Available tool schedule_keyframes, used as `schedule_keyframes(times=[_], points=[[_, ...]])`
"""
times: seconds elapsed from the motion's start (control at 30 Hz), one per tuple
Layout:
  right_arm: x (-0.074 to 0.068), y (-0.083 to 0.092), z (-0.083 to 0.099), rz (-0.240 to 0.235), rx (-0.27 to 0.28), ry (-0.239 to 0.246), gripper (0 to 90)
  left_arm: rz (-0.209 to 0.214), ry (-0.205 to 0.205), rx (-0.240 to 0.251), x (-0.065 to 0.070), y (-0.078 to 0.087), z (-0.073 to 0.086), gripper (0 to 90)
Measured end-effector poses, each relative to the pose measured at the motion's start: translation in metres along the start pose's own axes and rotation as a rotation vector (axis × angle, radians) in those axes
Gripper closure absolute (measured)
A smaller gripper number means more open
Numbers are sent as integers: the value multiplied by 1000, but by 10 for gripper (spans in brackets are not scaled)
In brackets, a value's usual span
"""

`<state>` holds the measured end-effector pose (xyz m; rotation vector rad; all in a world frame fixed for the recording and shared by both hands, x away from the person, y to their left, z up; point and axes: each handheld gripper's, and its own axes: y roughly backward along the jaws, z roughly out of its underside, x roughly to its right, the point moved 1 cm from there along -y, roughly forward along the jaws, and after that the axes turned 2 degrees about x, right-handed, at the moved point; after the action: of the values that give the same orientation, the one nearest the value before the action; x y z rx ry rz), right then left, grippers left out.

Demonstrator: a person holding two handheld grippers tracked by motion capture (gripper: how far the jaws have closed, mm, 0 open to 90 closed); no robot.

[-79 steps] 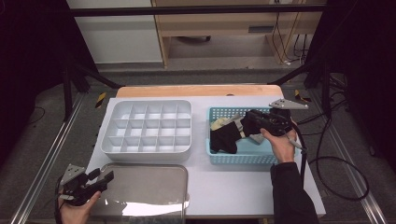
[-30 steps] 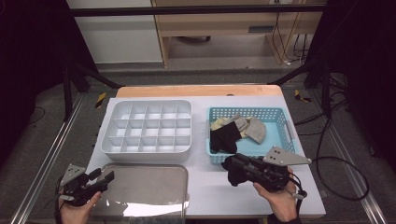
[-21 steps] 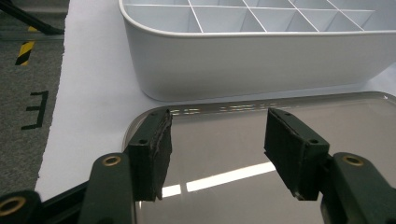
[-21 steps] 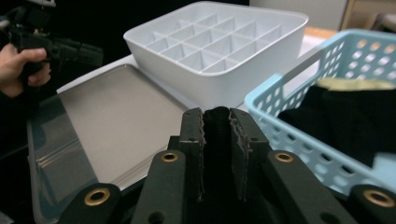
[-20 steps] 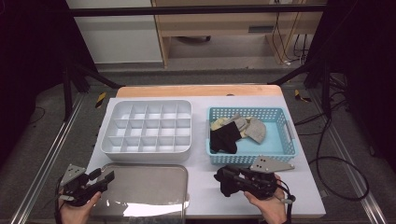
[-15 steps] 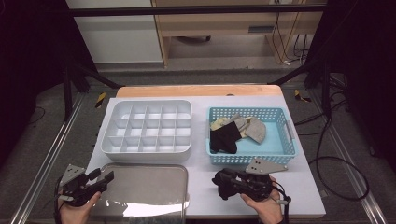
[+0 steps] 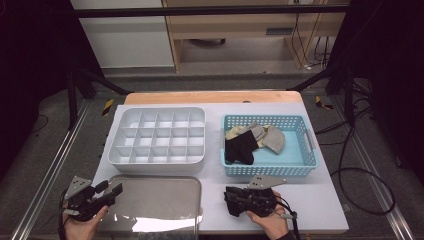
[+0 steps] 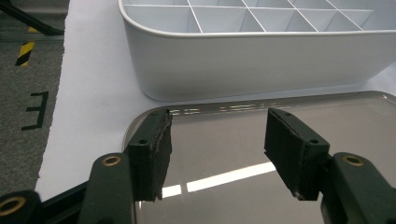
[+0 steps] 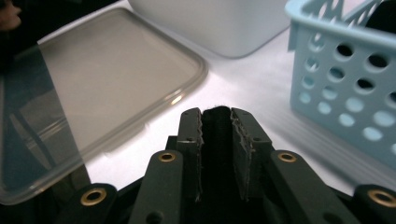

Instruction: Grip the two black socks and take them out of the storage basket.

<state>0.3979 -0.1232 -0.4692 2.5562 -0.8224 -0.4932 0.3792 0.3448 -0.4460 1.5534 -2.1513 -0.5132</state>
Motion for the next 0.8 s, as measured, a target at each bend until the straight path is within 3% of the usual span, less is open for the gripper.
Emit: schedule_keyframes(times=[0.13, 0.3, 0.63, 0.8], points=[[2, -8, 6, 2, -25, 7, 704, 0, -1, -3, 0, 0, 0, 405], [0, -8, 6, -6, -17, 16, 649, 1, -1, -6, 0, -2, 1, 402], [1, 15, -9, -5, 83, 8, 562, 3, 1, -6, 1, -2, 1, 397], [7, 27, -15, 21, 130, 0, 527, -1, 2, -4, 0, -1, 0, 397]])
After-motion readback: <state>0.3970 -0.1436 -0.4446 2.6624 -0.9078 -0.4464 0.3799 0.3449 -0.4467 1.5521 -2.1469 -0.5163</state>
